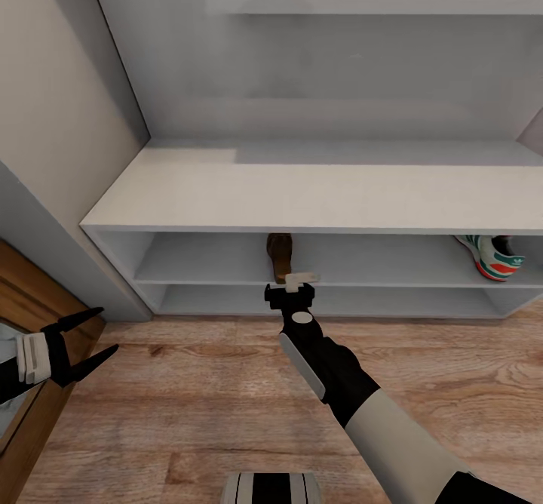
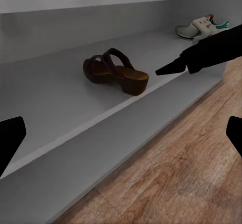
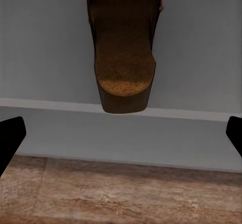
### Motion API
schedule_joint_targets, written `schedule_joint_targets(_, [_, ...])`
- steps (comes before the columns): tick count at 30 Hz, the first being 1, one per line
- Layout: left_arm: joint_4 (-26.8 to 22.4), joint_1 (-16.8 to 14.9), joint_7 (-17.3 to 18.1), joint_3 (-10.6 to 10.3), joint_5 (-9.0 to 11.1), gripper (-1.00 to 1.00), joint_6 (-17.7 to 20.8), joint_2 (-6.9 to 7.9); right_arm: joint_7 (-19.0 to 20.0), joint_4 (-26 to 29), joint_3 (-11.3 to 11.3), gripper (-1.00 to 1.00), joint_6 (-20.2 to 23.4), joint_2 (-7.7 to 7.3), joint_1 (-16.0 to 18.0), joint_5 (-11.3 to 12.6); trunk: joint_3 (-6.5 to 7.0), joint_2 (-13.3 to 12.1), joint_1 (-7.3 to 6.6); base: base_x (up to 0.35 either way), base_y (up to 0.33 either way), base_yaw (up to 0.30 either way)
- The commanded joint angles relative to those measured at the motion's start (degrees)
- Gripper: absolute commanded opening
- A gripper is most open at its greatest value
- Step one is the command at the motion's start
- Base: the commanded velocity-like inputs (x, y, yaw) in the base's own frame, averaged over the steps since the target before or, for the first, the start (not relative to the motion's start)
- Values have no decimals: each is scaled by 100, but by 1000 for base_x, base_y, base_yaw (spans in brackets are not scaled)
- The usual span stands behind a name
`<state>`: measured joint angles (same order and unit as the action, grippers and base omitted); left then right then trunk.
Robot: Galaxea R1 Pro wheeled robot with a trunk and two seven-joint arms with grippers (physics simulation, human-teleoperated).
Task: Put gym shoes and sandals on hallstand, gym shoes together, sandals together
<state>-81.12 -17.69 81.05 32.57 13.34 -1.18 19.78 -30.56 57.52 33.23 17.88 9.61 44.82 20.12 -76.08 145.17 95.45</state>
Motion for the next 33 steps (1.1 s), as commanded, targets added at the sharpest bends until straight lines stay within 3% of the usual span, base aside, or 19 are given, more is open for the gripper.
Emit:
schedule_joint_targets(1, [2, -3, 16, 2, 9, 100, -12, 1, -45, 7, 16, 100, 22, -3, 5, 36, -4, 2, -1, 0, 0, 0])
schedule_joint_targets(20, [1, 0, 16, 3, 13, 100, -12, -5, -45, 8, 16, 100, 22, -3, 3, 36, -4, 2, -1, 0, 0, 0])
schedule_joint_targets(27, [38, -2, -210, 229, 9, 100, 27, -119, -40, 192, 5, 100, 192, -218, -152, 49, -4, 2, -1, 0, 0, 0])
schedule_joint_targets(33, [48, 0, -403, 296, 10, 100, 42, -147, -39, 267, 2, 100, 346, -361, -193, 51, -4, 2, -1, 0, 0, 0])
